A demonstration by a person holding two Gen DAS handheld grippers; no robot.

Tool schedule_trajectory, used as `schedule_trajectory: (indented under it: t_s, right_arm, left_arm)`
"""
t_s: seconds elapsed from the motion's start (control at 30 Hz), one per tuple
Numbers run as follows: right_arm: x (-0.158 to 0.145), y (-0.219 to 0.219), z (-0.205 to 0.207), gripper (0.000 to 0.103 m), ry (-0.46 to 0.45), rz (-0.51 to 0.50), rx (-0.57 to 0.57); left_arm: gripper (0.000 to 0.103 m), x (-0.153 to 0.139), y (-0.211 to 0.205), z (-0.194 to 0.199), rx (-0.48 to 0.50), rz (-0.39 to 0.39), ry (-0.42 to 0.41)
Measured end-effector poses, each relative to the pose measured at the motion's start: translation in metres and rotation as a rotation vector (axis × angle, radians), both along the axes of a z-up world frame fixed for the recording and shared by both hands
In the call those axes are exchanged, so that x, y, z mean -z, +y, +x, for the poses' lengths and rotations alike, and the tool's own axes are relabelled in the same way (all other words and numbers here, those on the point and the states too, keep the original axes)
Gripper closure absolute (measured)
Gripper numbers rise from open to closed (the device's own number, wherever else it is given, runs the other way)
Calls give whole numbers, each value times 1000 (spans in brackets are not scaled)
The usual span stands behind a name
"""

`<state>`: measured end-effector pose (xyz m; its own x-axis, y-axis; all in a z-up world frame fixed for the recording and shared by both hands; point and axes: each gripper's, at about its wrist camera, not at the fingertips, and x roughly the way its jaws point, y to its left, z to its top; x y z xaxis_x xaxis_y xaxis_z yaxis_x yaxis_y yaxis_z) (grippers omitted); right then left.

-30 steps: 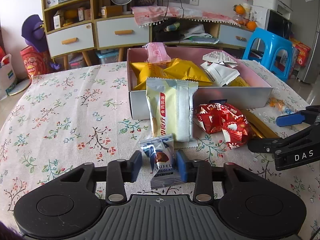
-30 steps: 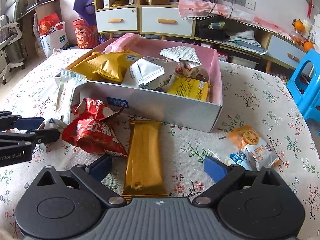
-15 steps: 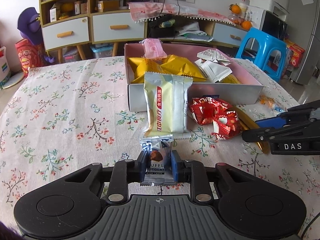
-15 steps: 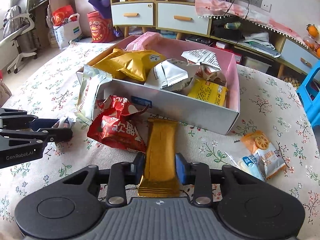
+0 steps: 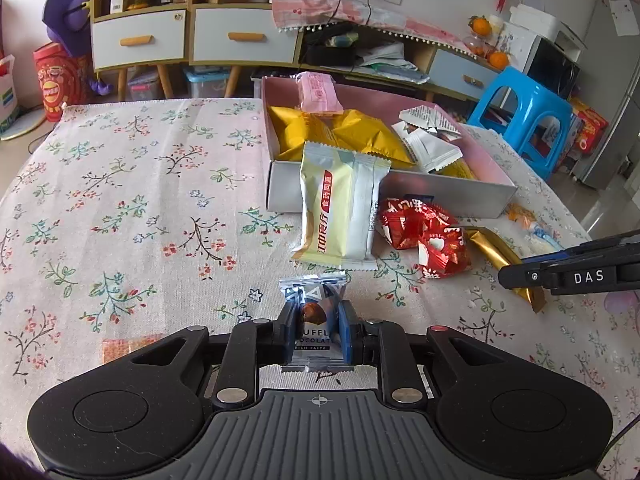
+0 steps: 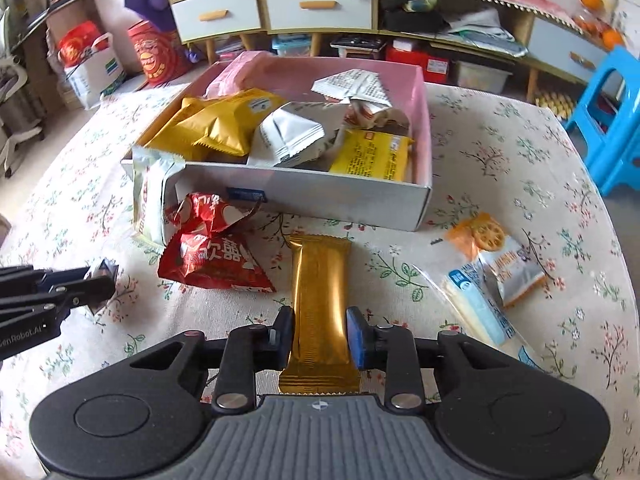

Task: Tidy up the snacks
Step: 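Grasp the small chocolate packet with the left tool while the right tool grasps the gold bar, then carry the chocolate packet and gold bar into the pink box and release them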

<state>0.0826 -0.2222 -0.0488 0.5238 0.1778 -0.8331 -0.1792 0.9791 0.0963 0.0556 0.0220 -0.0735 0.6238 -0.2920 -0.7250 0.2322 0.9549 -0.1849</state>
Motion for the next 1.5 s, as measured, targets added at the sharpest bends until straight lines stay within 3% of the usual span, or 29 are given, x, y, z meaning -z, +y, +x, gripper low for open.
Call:
schedule_trajectory:
  t_s: [0.73,1.5]
  right_arm:
    - [-44,-16,-10,87,-51,158,47]
    - [-74,-26,14,87,-100,329,159]
  left_arm:
    - [84,-27,13,3,-39,-99,6]
    - [84,-70,-4,40,-88,-224,-73]
